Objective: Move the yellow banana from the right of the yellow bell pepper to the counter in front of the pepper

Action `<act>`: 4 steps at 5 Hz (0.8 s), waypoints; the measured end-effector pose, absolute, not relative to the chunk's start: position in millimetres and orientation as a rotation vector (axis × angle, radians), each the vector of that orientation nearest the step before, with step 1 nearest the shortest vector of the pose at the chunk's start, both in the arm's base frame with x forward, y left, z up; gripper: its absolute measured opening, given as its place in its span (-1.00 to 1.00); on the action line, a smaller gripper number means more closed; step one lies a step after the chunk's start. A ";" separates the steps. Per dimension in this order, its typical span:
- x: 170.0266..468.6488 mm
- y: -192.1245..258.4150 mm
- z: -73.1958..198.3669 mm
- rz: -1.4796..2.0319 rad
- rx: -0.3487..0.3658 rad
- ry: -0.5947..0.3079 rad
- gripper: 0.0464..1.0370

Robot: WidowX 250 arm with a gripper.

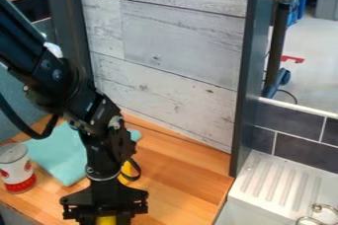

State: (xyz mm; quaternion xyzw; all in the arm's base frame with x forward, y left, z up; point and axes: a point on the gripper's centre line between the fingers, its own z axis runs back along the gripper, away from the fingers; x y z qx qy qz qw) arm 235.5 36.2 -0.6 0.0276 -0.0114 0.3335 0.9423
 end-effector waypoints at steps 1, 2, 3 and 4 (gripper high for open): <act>234.4 36.3 19.2 0.663 0.057 -0.036 0.84; 246.0 37.8 60.1 0.679 0.093 -0.113 0.94; 244.6 38.9 90.5 0.648 0.111 -0.105 0.93; 233.3 30.5 115.1 0.400 0.086 -0.008 0.93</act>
